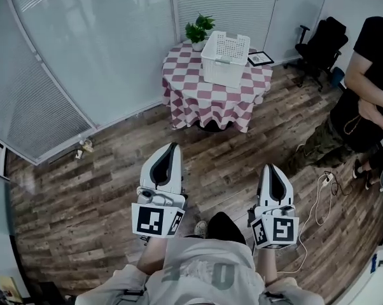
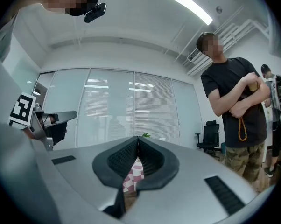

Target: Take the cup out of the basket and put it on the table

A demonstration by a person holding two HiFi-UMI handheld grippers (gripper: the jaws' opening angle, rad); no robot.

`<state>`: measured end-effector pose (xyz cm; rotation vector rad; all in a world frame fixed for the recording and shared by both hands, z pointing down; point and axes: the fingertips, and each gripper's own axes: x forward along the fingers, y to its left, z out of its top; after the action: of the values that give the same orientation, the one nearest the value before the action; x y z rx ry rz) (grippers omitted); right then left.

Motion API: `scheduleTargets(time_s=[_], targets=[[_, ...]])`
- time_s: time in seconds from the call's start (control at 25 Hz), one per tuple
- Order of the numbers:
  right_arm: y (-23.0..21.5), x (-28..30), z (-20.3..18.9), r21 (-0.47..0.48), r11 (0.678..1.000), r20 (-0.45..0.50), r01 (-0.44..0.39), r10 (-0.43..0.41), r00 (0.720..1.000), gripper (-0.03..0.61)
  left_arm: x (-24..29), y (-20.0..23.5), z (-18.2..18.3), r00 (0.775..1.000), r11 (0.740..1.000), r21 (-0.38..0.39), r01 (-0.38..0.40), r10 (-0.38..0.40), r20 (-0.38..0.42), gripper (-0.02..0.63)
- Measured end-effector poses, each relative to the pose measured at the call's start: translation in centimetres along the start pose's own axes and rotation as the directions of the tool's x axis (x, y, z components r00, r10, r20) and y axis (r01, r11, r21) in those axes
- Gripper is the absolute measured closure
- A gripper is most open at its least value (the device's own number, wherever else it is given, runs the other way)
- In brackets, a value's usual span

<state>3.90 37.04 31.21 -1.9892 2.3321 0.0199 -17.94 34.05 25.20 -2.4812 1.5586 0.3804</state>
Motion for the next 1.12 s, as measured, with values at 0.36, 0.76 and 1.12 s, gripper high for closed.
scheduleTargets(time_s=[0.36, 0.76, 1.12], targets=[[-5.6, 11.4, -1.1, 0.006, 1.0, 0.02, 0.029, -0.029, 0.999, 0.568, 11.4, 2.1, -4.4, 0.999, 0.999, 0.008, 0.031, -0.031, -0.01, 0.611], [-13.8, 26.5, -0.3, 0.002, 0.999, 0.026, 0.041, -0.042, 0.999, 0.568, 28.2, 4.0, -9.0, 0.999, 0.999, -0.007, 0.034, -0.034, -0.023, 0.611], [-17.3, 35.5, -2.5, 0.022, 1.0, 0.004, 0.007, -0.008, 1.0, 0.568, 37.3, 5.4, -13.1, 0.998, 0.999, -0.004, 0.038, -0.038, -0.05, 0.611]])
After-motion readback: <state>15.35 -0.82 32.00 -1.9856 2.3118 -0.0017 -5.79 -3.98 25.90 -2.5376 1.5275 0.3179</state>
